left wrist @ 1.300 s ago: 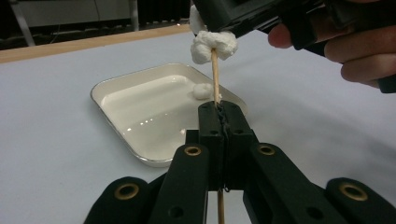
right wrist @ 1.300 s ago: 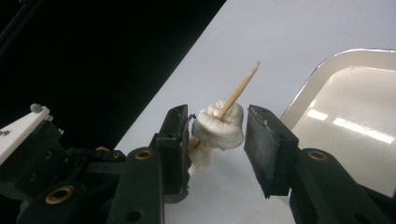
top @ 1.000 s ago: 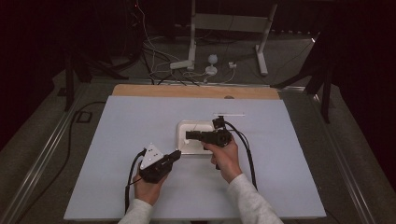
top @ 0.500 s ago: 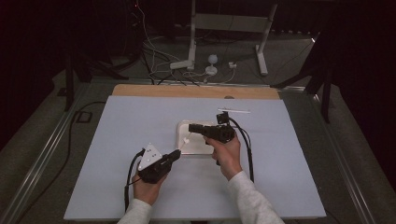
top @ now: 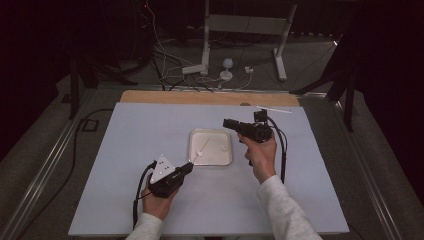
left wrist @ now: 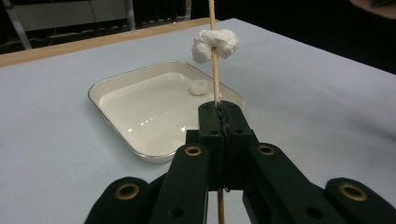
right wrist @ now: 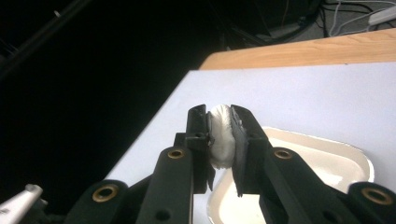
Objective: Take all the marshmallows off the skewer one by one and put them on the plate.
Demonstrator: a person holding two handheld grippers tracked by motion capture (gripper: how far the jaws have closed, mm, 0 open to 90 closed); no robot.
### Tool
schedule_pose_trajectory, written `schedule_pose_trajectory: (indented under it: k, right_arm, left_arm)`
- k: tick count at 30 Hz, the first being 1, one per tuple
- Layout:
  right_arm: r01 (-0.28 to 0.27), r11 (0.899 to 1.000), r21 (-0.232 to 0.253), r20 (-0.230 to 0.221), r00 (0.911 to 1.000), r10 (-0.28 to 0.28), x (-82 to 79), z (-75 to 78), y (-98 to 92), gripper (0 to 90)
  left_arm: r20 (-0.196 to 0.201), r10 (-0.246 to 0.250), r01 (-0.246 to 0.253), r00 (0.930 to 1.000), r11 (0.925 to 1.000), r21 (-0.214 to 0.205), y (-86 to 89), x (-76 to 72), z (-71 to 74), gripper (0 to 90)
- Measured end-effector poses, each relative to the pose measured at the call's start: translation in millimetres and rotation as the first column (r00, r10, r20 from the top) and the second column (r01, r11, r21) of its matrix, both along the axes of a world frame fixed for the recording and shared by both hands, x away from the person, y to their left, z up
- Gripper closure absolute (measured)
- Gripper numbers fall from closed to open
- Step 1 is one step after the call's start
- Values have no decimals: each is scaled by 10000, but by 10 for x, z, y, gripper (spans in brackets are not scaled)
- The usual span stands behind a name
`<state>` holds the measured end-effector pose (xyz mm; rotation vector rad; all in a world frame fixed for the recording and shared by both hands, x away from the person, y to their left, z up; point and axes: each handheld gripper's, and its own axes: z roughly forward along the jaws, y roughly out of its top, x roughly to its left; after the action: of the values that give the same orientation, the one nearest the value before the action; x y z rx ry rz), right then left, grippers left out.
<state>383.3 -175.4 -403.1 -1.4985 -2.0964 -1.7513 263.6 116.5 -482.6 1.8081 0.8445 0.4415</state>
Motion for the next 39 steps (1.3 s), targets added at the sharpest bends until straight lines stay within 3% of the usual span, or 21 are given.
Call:
schedule_pose_trajectory:
  k: [3,5,11,15,22,25,26,27,30,32,35,39]
  right_arm:
    - [-108,9997,-224,-1,9999,108,7,-44,41,777]
    - [-109,9970,-766,88,9999,116,11,-99,118,774]
    - [1,9930,-1185,88,10000,9,34,-155,177,768]
    - [-30,9831,-1829,148,9999,58,32,-215,226,763]
    - [-19,9730,-2308,44,10000,30,57,-308,270,749]
    - [-24,9661,-2581,-76,10000,5,88,-367,298,622]
    - [-24,9661,-2581,-76,10000,5,88,-367,298,622]
    - [52,9653,-2610,-132,9999,-89,98,-386,307,520]
    - [91,9644,-2642,-170,9998,-141,101,-396,314,454]
    - [43,9728,-2316,-205,9997,-93,78,-385,313,357]
    - [-220,9792,-2018,-203,9996,183,38,-357,333,296]
    - [-481,9806,-1902,-129,9988,465,-10,-326,367,259]
  left_arm:
    - [-8,31,-31,10000,10000,-35,5,3,3,900]
    - [-42,87,-87,10000,10000,-47,18,11,2,900]
    - [-52,301,-302,9995,9992,-259,74,14,16,900]
    - [-99,443,-447,9990,9981,-425,116,28,23,900]
    - [-146,540,-547,9984,9970,-542,131,36,22,900]
    - [-176,538,-547,9984,9971,-531,134,43,17,900]
    - [-194,540,-550,9984,9970,-538,135,45,16,900]
    - [-201,548,-558,9983,9970,-533,136,46,16,900]
    - [-208,590,-601,9980,9967,-542,142,49,16,900]
    - [-232,636,-648,9977,9963,-566,146,51,15,900]
    - [-239,661,-673,9975,9962,-555,152,55,15,900]
    - [-236,682,-695,9974,9959,-584,147,53,16,900]
